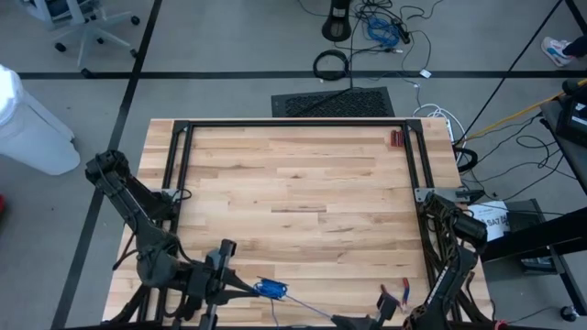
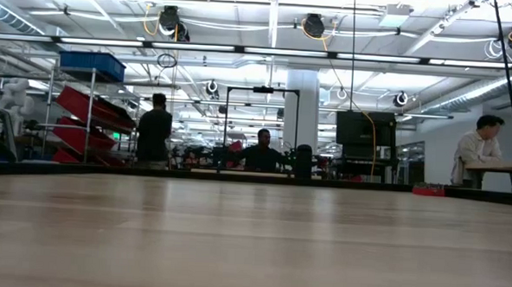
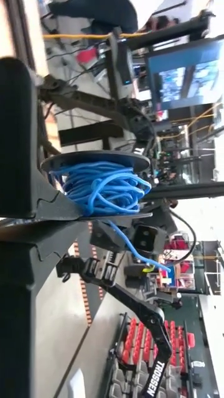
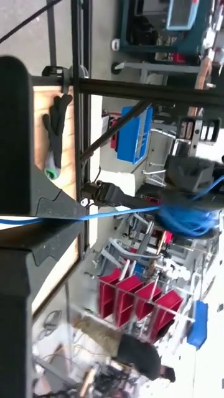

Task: Coil cords
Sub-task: Coil the blue wire onto the black spool

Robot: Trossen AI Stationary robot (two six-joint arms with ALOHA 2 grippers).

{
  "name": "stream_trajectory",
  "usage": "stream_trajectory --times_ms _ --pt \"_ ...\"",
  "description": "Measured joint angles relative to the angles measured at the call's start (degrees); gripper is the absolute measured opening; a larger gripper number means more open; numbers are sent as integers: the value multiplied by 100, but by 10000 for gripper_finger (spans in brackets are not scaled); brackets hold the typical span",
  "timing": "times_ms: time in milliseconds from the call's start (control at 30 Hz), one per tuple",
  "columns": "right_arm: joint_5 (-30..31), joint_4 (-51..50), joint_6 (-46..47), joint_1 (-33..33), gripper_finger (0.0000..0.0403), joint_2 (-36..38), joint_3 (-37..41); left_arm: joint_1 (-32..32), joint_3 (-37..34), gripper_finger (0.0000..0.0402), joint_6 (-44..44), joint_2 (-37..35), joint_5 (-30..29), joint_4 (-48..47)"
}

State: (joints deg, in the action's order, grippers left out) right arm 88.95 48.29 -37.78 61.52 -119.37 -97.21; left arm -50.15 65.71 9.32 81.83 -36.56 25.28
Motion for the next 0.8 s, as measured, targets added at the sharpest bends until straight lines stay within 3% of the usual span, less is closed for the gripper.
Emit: stream_trajectory --times_ms 200,600,800 --pt "-523 517 -1177 -37 0 21 -206 15 0 0 -567 -17 180 -271" --pt "-1645 -738 -2085 -253 0 169 -1156 67 7 0 -905 9 1054 -527" --pt "-2024 -1098 -2400 -533 0 171 -1513 123 7 0 -903 18 1111 -558"
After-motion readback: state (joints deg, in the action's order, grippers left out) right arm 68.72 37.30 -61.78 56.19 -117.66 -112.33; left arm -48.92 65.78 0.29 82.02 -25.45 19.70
